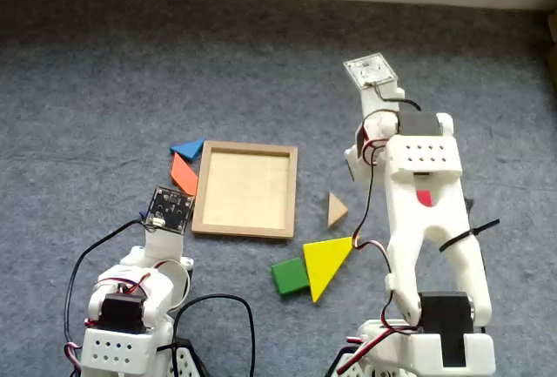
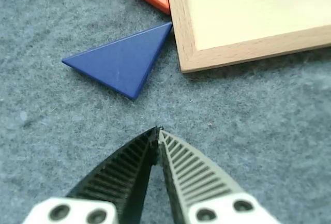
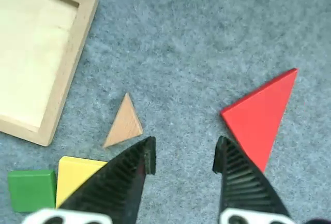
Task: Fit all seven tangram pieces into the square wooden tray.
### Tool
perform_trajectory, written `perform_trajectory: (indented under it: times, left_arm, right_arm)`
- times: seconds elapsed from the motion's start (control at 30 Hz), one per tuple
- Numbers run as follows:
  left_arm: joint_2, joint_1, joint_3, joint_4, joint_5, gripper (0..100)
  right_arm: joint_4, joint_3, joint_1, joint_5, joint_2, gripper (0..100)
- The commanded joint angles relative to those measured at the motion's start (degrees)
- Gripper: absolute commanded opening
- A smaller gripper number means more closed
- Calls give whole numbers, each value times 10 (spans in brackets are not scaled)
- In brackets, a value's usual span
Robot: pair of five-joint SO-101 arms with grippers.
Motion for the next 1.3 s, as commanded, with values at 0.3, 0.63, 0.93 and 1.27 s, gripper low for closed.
perform_trajectory:
  times: [0.3,0.63,0.93,1.27]
  left_arm:
    - [-20,7,11,4,6,5]
    - [-20,7,11,4,6,5]
    - [-20,7,11,4,6,5]
    - [-20,7,11,4,6,5]
  right_arm:
    - [-53,-31,73,-8,101,358]
    - [-104,-9,81,36,105,358]
    - [-218,57,101,55,105,358]
    - [-211,16,109,52,206,357]
